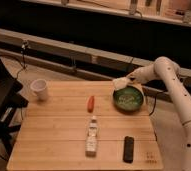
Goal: Place the white sponge in the ceramic bowl
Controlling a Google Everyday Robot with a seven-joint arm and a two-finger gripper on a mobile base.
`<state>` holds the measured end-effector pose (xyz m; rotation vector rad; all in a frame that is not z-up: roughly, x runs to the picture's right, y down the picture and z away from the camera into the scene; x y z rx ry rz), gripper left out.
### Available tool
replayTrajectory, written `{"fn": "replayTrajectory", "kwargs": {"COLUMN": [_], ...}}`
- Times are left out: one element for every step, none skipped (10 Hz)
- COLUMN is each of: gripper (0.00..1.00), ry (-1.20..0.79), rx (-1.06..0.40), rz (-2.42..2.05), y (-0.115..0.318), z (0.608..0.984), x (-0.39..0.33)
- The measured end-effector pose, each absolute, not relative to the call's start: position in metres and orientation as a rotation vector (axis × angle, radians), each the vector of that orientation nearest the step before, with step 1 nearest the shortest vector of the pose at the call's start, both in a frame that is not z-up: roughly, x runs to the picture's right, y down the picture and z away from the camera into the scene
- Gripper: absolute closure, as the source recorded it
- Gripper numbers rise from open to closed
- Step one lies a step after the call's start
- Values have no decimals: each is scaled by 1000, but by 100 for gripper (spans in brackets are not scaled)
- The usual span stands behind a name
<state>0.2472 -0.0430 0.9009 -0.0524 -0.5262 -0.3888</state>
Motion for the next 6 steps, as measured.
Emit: {"fn": "replayTrajectory", "kwargs": {"gripper": [37, 28, 23, 22, 22, 22], "ry": [-514, -508, -505, -504, -505, -509], "rx": [-43, -40, -39, -38, -36, -38], "rz": [-398, -402, -399, -399, -399, -393], "y": [-42, -41, -40, -40, -40, -41], "z": [901, 901, 901, 901, 901, 901], "x": [248, 249, 252, 251, 250, 250]}}
